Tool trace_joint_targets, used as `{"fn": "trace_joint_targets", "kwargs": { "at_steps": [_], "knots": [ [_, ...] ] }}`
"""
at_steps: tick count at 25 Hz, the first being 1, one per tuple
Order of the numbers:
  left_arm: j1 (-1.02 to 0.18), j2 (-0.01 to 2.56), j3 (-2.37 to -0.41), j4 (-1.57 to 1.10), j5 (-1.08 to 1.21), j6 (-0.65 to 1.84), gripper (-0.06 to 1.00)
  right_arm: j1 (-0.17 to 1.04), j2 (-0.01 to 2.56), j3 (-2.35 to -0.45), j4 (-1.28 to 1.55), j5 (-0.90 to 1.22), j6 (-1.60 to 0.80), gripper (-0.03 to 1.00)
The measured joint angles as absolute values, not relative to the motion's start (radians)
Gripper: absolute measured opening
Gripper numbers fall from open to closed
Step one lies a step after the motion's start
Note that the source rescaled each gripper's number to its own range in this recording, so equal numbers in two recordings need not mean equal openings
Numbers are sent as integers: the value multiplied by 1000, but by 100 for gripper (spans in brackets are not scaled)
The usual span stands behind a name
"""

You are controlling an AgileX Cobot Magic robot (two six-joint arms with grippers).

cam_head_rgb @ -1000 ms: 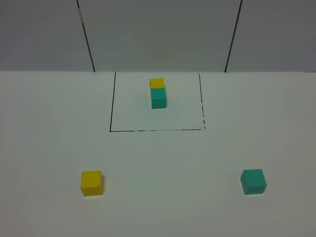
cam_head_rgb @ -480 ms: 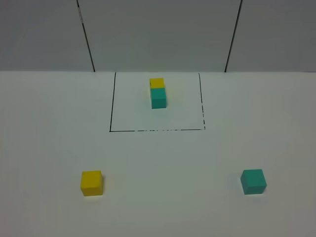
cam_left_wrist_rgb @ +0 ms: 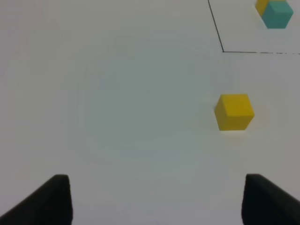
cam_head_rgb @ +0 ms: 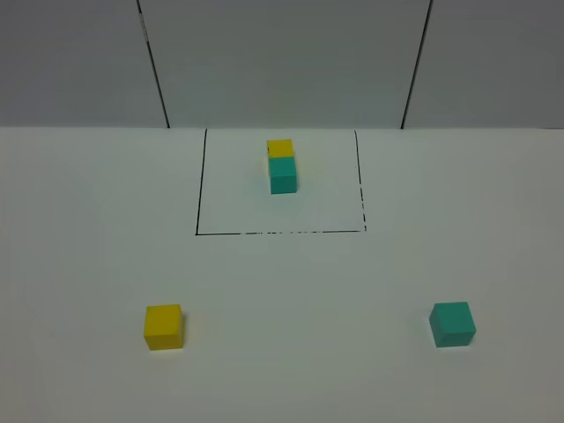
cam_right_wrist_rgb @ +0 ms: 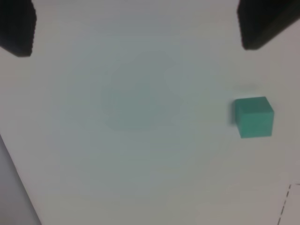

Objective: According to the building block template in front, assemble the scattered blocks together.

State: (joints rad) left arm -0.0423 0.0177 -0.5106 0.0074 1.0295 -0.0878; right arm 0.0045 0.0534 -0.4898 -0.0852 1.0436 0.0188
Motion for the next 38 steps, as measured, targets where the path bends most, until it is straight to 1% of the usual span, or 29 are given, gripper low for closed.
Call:
{"fn": "trace_joint_targets", "kwargs": {
  "at_steps": [4, 8, 12, 17, 21, 25, 28, 38],
  "knots": [
    [-42, 141, -566, 7, 979, -120, 71, 5, 53, -490, -85, 1044, 19, 74],
    [-42, 373, -662, 0, 942, -120, 77, 5, 53, -490, -85, 1044, 19, 74],
    [-42, 652, -785, 0, 941, -112, 78, 5, 53, -490, -85, 1044, 19, 74],
    [-42, 964, -907, -115, 941, -111, 78, 5, 53, -490, -86, 1044, 19, 74],
    [-53, 1157, -961, -208, 958, -100, 78, 5, 53, -490, -86, 1044, 19, 74],
    [-118, 1294, -977, -193, 974, -89, 78, 5, 53, -490, -86, 1044, 19, 74],
    [-166, 1376, -981, -168, 943, -104, 78, 5, 53, -490, -86, 1044, 19, 74],
    [-256, 1631, -1061, -136, 868, -205, 78, 5, 53, -490, -86, 1044, 19, 74]
  ]
}}
